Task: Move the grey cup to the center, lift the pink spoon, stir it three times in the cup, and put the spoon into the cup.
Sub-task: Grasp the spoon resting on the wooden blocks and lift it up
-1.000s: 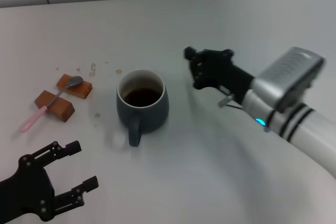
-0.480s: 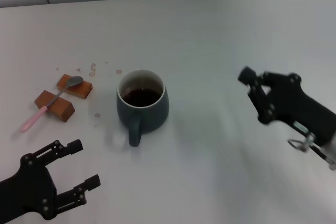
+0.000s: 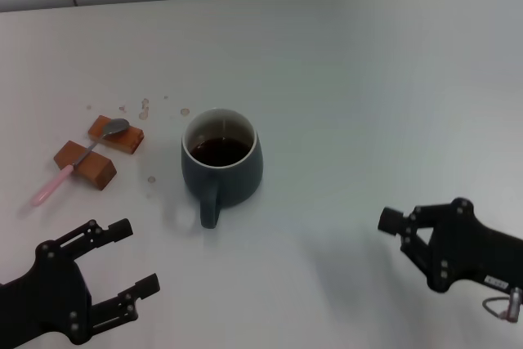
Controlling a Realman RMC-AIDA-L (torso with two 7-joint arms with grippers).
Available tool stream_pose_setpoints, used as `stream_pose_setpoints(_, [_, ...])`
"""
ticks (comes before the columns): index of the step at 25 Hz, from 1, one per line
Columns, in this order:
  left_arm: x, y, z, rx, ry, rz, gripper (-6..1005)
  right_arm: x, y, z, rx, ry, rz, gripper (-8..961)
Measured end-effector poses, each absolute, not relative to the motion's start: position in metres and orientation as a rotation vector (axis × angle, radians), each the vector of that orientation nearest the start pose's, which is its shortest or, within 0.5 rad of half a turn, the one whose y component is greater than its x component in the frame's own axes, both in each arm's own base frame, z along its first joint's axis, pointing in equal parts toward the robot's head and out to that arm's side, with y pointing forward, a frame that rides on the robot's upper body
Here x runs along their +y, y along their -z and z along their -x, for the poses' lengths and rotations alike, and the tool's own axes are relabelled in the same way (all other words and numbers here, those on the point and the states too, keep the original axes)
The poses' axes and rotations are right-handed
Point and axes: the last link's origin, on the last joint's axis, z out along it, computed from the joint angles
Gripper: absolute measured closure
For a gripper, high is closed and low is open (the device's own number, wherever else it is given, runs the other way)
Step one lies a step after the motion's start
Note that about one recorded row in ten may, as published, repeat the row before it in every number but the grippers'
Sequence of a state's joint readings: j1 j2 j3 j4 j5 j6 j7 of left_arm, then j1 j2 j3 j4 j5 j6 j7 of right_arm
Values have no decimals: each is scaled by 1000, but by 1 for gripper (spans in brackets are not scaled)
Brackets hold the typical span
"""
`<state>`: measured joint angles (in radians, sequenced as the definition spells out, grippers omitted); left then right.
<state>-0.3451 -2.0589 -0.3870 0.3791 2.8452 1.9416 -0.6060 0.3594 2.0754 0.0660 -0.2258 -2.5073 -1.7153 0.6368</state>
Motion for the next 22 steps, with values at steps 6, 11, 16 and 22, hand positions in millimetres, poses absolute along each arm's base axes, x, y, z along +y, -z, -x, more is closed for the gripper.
stream_pose_setpoints(6, [183,7,336,-414,955,2548,214,208,44,-329,447,-874,2570,937])
stream_pose_setpoints(11, [183,7,336,-416,953,2547,214,202,50,-329,433,-840,2654,923])
stream_pose_setpoints(16, [184,7,336,-418,952,2542,215,199,50,-332,436,-823,2671,850])
stream_pose_setpoints(22, [185,7,336,-416,952,2543,214,197,48,-333,441,-833,2642,667])
